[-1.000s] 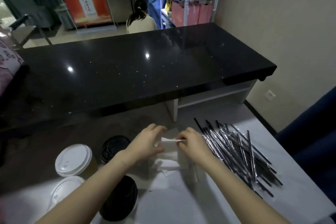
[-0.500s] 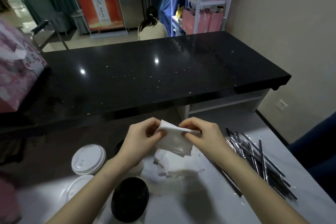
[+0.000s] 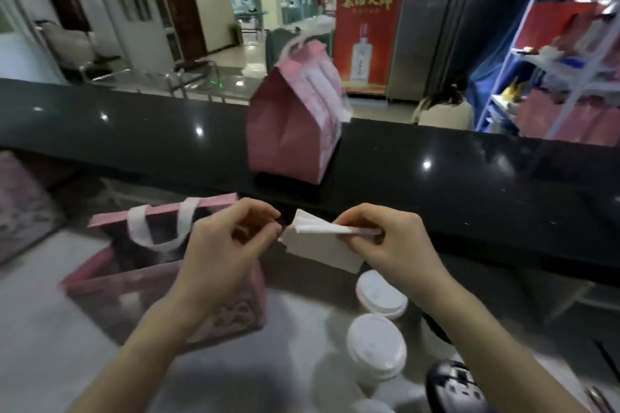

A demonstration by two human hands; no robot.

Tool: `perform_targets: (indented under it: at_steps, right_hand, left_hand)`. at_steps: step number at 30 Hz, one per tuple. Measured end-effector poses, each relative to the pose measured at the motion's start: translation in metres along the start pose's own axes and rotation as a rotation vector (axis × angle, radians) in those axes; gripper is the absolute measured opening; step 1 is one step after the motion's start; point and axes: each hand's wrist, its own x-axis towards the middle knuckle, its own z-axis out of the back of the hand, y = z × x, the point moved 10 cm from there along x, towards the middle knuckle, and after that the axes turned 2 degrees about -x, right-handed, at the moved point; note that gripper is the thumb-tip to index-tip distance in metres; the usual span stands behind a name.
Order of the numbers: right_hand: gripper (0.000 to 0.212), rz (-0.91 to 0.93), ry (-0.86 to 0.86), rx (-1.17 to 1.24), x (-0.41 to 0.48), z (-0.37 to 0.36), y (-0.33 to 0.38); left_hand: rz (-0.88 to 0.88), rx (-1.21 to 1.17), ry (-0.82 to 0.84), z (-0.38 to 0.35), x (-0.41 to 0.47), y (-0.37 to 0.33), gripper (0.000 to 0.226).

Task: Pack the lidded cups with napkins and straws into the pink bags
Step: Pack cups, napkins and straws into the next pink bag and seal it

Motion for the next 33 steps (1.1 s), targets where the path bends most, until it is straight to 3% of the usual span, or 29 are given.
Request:
perform_targets:
  at_steps: [7, 9, 13, 15, 19, 22, 28, 33]
  right_hand:
    - [0.019, 0.119, 0.043, -0.044, 0.075, -0.114, 0.087]
    - [0.021, 0.154, 0.051, -0.109, 0.088, -0.141, 0.103]
    - [0.022, 0.157, 0.097, -0.178, 0.101, -0.182, 0.113]
    - [0.022, 0.125, 0.198, -0.207, 0.1, -0.201, 0.107]
    - [0.02, 0.007, 0.554, -0.259, 0.083, -0.243, 0.087]
    - [0.02, -0.015, 0.686, -0.309, 0.072, -0.264, 0.078]
    - [0.048, 0.041, 0.491, -0.5, 0.085, -0.253, 0.061]
    - [0.037, 0.153, 0.382, -0.338, 0.069, -0.21, 0.067]
  left_hand:
    - [0.02, 0.472, -0.076, 0.162, 0.007, 0.089, 0.025]
    - [0.057, 0.514, 0.074, 0.171, 0.01, 0.119, 0.04]
    - [0.23, 0.56, 0.517, 0.149, -0.013, 0.182, 0.098]
    - [0.233, 0.533, 0.581, 0.14, -0.023, 0.194, 0.111]
    - [0.22, 0.471, 0.589, 0.134, -0.027, 0.198, 0.124]
    - [0.222, 0.454, 0.589, 0.133, -0.027, 0.197, 0.127]
    - [0.246, 0.452, 0.515, 0.135, -0.025, 0.189, 0.116]
    - [0.194, 0.525, 0.196, 0.136, -0.015, 0.155, 0.076]
